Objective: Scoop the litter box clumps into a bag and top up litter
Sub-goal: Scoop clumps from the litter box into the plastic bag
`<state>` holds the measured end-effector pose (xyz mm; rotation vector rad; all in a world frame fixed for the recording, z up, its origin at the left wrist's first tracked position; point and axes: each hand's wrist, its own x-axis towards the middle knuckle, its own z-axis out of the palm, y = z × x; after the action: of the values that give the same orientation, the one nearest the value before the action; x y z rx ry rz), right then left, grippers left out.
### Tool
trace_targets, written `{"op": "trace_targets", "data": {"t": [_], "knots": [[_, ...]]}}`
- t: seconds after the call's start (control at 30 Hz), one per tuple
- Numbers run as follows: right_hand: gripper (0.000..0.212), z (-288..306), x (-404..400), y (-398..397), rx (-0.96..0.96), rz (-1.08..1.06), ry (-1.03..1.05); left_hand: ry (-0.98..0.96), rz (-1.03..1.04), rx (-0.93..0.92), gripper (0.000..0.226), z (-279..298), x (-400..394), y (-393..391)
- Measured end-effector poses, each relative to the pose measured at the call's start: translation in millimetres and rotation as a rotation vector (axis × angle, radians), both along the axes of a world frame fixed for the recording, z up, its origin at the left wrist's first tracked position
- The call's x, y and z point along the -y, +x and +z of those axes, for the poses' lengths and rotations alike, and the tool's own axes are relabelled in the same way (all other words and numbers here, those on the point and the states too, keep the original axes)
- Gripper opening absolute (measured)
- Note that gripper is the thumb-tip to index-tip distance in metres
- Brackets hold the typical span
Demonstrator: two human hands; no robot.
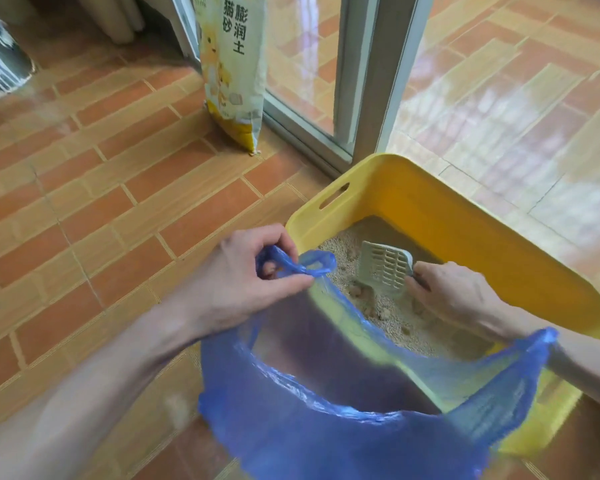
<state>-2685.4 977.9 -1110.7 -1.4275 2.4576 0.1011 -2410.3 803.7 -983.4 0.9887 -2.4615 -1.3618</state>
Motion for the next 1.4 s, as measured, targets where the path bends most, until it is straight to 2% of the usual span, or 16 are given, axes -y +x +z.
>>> {"op": "trace_targets", "data": {"t": [0.17, 0.33, 0.6, 0.87, 1.07, 1.23, 1.4], "knots": [[0.034, -9, -2, -10, -0.100, 0.094, 0.020, -0.073, -0.018, -0.041, 0.032, -7, -4, -11], [0.036, -19, -2, -8, 0.008, 0.112, 0.011, -0.113, 0.020, -0.044, 0.028, -15, -11, -12], [0.034, -27, 7, 3, 0.135, 0.095, 0.028, -0.016, -0.034, -0.081, 0.025, -13, -27, 3], [0.043, -33, 13, 22, 0.341, 0.043, -0.066, -0.131, 0.066, -0.088, 0.017, -6, -18, 9], [0.049, -27, -9, 22, 0.521, -0.106, -0.116, -0.122, 0.152, -0.126, 0.018, 12, -28, 4], [0.042, -27, -14, 16, 0.578, -0.271, -0.105, -0.080, 0.168, -0.179, 0.025, -1, -41, 0], [0.038, -33, -19, 19, 0.768, -0.414, -0.160, -0.049, 0.159, -0.232, 0.025, -14, -34, -3]]}}
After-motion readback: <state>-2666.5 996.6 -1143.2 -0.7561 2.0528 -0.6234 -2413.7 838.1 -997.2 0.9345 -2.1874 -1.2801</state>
